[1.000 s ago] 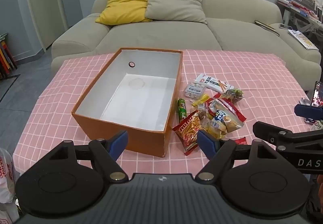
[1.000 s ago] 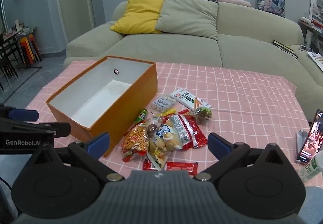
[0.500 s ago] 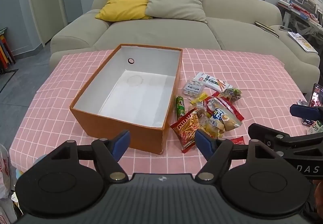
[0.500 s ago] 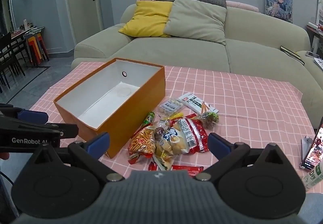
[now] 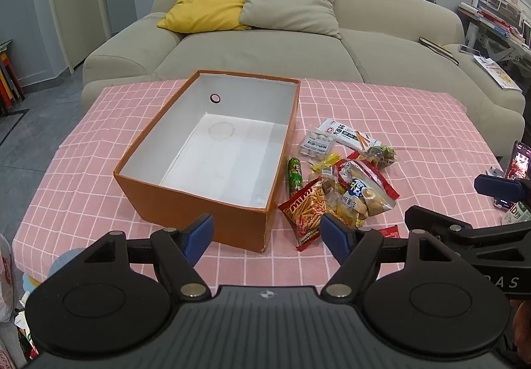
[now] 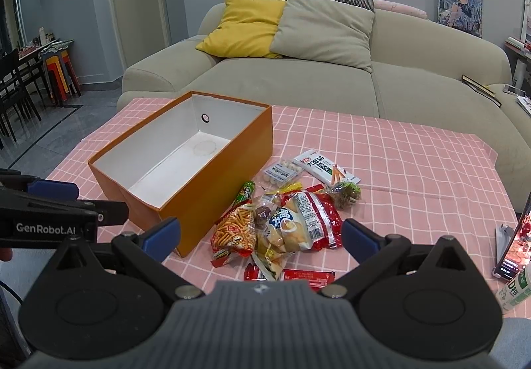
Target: Organize snacks
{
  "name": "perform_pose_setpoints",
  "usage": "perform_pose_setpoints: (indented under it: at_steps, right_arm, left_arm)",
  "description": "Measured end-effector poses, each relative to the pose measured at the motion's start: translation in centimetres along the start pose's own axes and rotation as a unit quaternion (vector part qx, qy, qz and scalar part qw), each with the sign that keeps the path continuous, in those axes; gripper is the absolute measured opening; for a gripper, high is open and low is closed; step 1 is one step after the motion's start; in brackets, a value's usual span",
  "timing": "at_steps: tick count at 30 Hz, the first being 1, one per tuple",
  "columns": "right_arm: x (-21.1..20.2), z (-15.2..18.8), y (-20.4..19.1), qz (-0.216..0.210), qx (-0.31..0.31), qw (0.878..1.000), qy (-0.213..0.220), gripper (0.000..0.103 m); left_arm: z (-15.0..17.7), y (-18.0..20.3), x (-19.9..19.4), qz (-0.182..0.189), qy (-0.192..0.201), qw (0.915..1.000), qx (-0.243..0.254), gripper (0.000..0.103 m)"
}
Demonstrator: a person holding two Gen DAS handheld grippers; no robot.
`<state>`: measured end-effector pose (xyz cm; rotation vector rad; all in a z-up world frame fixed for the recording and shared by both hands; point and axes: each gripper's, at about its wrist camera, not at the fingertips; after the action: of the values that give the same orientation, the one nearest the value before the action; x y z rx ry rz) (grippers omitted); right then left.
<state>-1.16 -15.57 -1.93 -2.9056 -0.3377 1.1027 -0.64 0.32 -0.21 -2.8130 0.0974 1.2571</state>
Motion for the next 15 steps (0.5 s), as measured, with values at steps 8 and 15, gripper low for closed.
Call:
perform_pose_setpoints:
  at_steps: [8,15]
  right_arm:
    - [0.12,-0.03,0.12,0.005,0.003,1.000,-0.002,0.099]
    - [0.16,-0.05,0.07,0.007,0.003,1.000,-0.001,0.099]
  left_arm:
    - [-0.02,-0.05,0.00,0.000,0.000,1.0000,0.000,0.086]
    - [-0.18,-0.02,-0.15,-0.001,0.000,1.0000,0.001,0.086]
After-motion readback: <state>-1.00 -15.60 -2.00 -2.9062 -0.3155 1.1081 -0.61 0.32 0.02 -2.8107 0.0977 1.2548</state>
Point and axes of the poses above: each gripper's, at about its wrist camera, not at the fingertips, and x roughly the way its jaws point, y to its right, z to its underside, and after that the axes turned 3 degrees about x, right-handed
